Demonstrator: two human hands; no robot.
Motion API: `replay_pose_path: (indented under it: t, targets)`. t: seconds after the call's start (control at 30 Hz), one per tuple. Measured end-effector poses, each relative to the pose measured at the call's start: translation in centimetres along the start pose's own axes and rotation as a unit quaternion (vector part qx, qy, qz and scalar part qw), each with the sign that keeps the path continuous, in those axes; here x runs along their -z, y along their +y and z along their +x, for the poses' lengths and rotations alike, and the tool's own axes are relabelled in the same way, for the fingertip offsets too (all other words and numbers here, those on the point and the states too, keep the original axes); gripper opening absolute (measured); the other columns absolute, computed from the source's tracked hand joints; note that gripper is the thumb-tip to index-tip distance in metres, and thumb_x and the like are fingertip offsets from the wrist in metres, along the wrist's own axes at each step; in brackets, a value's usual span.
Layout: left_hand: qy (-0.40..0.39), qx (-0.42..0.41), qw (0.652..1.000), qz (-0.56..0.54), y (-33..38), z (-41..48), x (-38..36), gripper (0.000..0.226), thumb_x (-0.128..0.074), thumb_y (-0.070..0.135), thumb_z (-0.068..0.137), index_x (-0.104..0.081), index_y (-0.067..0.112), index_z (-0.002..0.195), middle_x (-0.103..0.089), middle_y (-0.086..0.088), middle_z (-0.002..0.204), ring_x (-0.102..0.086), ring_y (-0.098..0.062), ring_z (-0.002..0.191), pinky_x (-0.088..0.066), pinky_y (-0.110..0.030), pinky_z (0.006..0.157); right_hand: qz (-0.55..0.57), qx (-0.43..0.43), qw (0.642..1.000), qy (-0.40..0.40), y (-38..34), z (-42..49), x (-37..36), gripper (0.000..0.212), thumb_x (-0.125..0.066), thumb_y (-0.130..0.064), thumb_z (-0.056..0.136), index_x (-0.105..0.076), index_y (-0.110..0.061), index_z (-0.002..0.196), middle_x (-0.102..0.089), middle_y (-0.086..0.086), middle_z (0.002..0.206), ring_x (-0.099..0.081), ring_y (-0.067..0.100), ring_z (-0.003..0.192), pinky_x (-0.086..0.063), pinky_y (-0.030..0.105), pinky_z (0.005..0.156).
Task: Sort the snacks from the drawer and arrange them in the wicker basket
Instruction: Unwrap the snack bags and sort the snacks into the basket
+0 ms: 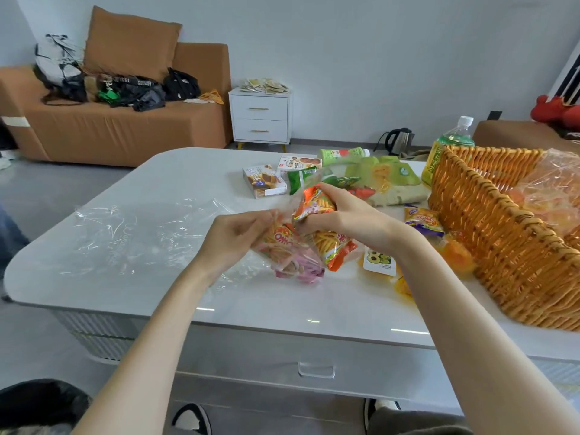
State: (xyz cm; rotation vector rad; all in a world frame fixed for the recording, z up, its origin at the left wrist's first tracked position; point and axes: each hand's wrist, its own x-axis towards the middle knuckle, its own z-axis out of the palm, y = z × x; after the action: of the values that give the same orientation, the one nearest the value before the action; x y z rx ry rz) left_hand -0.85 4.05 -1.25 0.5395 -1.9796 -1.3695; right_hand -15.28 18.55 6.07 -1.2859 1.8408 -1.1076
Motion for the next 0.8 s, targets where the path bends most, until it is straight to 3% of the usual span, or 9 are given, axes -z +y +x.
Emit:
replay_pose_path:
  t: [0.07,0.13,0.23,0.33,0.43,0.5,0.57,0.7,0.8]
  targets:
    - [0.043,-0.006,0.999,0.013,-0.7,0.0,-0.1,0.025,-0.064,0.025,0.088,-0.075,0.007,0.102,-0.073,0.014,0.086,-0.066,0.002,0.083,-0.05,-0.014,0.071,-0.038,-0.011,0.999,-0.026,-0.5,0.2,-0.6,0.043,-0.072,-0.019,0.082,-0.054,-0.008,0.119,-0.063,0.008,0.1,-0.062,0.023,0.097,-0.048,0.026,0.079]
    - [0.052,0.015,0.998,0.009,-1.0,-0.2,-0.3,0.019,-0.063,0.023,0.09,-0.076,0.01,0.097,-0.073,0.012,0.079,-0.066,-0.001,0.077,-0.049,-0.016,0.067,-0.091,-0.029,0.994,-0.054,-0.8,0.6,-1.4,0.052,-0.073,-0.029,0.079,-0.052,-0.012,0.123,-0.06,0.002,0.109,-0.057,0.02,0.104,-0.045,0.026,0.089]
    - [-0.02,0.1,0.992,-0.075,-1.3,-0.4,0.4,0.047,-0.051,0.055,0.081,-0.072,0.02,0.105,-0.073,0.001,0.102,-0.067,-0.014,0.1,-0.052,-0.028,0.088,-0.13,-0.05,0.988,-0.073,-0.8,1.4,-2.3,0.05,-0.072,-0.035,0.077,-0.052,-0.018,0.12,-0.059,0.001,0.115,-0.054,0.017,0.108,-0.042,0.043,0.101]
    - [-0.079,0.051,0.992,-0.079,-1.6,-0.7,1.7,0.078,-0.054,0.078,0.067,-0.064,0.023,0.122,-0.066,0.003,0.122,-0.059,-0.014,0.118,-0.044,-0.027,0.102,-0.108,-0.059,0.991,-0.062,-0.9,1.4,-2.2,0.054,-0.07,-0.032,0.081,-0.047,-0.018,0.127,-0.054,-0.003,0.12,-0.05,0.015,0.113,-0.04,0.036,0.1]
    - [-0.116,0.032,0.988,-0.098,-1.5,-0.8,2.2,0.096,-0.068,0.078,0.053,-0.055,0.026,0.132,-0.063,0.002,0.128,-0.057,-0.011,0.12,-0.046,-0.024,0.097,-0.093,-0.053,0.993,-0.045,-1.2,1.1,-2.0,0.071,-0.067,-0.027,0.086,-0.03,-0.014,0.145,-0.045,0.003,0.135,-0.039,0.01,0.11,-0.033,0.025,0.088]
    - [-0.111,0.026,0.987,-0.112,-1.1,-0.9,2.2,0.091,-0.078,0.068,0.05,-0.059,0.025,0.127,-0.066,0.004,0.123,-0.059,-0.007,0.117,-0.049,-0.019,0.089,-0.094,-0.045,0.994,-0.026,-1.3,0.9,-1.9,0.071,-0.065,-0.023,0.088,-0.028,-0.011,0.146,-0.041,0.009,0.145,-0.045,0.016,0.115,-0.035,0.026,0.084]
    - [-0.075,0.024,0.99,-0.12,-1.0,-0.9,2.1,0.076,-0.082,0.054,0.055,-0.065,0.018,0.12,-0.069,0.002,0.117,-0.062,-0.008,0.112,-0.049,-0.02,0.088,-0.093,-0.049,0.994,-0.011,-1.6,0.7,-2.0,0.067,-0.065,-0.022,0.088,-0.031,-0.008,0.144,-0.04,0.01,0.147,-0.046,0.021,0.125,-0.04,0.032,0.09]
    - [0.003,0.026,0.993,-0.115,-0.6,-1.1,1.2,0.033,-0.069,0.037,0.072,-0.075,0.017,0.097,-0.074,0.001,0.102,-0.066,-0.01,0.1,-0.051,-0.031,0.092,-0.133,-0.043,0.989,-0.056,-2.0,0.4,-1.5,0.068,-0.064,-0.029,0.087,-0.03,-0.013,0.144,-0.039,0.006,0.145,-0.036,0.01,0.109,-0.031,0.026,0.087]
    - [0.01,0.045,0.99,-0.134,-0.1,-0.9,0.6,0.031,-0.064,0.036,0.074,-0.075,0.015,0.095,-0.074,0.003,0.098,-0.068,-0.009,0.094,-0.053,-0.026,0.086,-0.188,-0.069,0.976,-0.091,-2.2,0.6,-1.5,0.069,-0.063,-0.045,0.081,-0.038,-0.019,0.14,-0.039,-0.002,0.145,-0.036,0.013,0.125,-0.028,0.029,0.096]
